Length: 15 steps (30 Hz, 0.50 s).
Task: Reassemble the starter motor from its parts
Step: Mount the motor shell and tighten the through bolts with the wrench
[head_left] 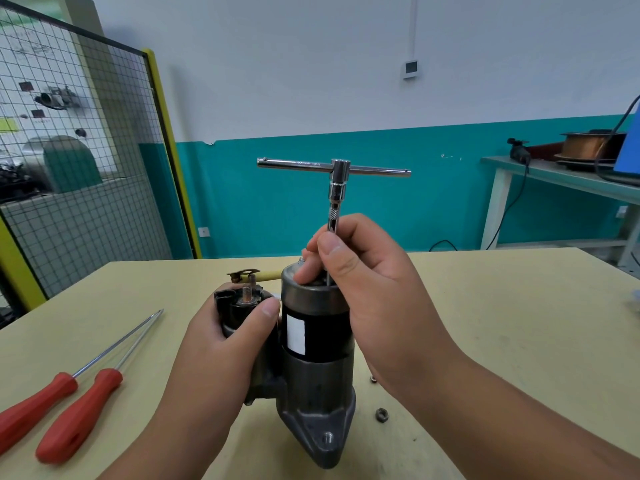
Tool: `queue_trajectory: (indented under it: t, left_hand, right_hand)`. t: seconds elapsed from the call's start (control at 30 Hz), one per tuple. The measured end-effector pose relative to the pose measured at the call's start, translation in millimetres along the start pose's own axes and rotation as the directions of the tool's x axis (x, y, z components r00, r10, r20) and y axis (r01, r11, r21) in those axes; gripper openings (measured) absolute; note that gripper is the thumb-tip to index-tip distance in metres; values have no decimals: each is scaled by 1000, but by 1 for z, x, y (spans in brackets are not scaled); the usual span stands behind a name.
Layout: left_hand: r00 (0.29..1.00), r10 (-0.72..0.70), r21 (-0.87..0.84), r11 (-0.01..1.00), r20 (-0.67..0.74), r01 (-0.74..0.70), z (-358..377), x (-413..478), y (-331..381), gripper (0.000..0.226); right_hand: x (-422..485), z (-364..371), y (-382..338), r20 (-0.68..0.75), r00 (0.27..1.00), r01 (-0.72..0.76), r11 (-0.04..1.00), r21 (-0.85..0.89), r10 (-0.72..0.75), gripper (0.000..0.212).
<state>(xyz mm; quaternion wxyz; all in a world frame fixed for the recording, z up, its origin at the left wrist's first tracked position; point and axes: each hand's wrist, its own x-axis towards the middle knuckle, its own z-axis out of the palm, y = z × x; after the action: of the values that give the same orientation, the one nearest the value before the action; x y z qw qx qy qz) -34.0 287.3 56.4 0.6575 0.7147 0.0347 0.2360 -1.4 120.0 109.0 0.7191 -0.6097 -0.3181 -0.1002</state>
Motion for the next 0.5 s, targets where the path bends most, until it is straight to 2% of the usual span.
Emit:
queue_trajectory:
  t: [0.5]
  left_hand:
    - [1000,-4,11,1000,12,4,-1,-1,1,48]
  right_hand:
    - [0,0,0,-6,1000,-1,1000,-4,1,23]
